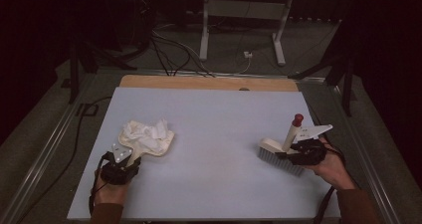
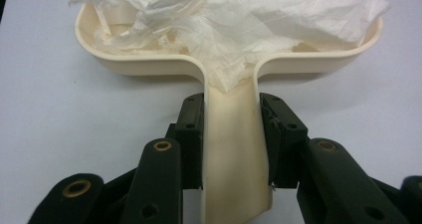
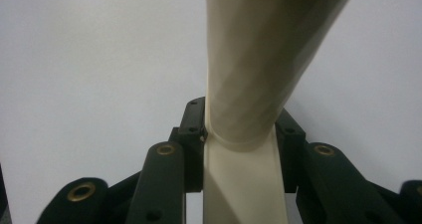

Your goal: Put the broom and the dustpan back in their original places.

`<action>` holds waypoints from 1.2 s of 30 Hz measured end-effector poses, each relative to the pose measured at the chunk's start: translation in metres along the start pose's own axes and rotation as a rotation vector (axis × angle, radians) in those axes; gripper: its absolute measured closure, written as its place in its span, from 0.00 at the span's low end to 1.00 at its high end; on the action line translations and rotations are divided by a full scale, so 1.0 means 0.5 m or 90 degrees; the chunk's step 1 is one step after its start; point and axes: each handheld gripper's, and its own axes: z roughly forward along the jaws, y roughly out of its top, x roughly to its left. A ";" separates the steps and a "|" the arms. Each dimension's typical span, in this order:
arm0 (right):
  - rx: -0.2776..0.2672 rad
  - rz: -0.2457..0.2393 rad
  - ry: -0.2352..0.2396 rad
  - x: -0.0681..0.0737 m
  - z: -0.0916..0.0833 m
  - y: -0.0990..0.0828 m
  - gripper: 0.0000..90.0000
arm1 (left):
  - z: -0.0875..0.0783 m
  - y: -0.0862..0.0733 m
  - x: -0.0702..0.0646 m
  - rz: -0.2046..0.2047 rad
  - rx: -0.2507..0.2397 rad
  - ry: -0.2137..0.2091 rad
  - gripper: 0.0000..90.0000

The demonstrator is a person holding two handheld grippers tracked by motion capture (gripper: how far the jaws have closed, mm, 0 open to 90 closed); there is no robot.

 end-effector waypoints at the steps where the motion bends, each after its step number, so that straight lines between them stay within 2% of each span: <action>1: -0.001 0.000 0.000 0.000 0.000 0.000 0.74 | 0.000 0.000 -0.001 -0.003 -0.001 0.002 0.74; 14: 0.000 -0.008 0.012 -0.002 0.003 0.001 0.74 | 0.005 0.001 -0.009 -0.056 -0.012 0.042 0.74; 19: 0.001 -0.011 0.017 -0.001 0.003 0.002 0.74 | 0.005 -0.002 -0.010 -0.068 -0.010 0.047 0.74; 25: 0.007 -0.016 0.028 0.000 0.006 0.003 0.74 | 0.010 -0.004 -0.013 -0.073 -0.002 0.056 0.74; 36: 0.012 -0.024 0.053 0.000 0.015 0.006 0.74 | 0.021 -0.009 -0.018 -0.072 0.013 0.050 0.74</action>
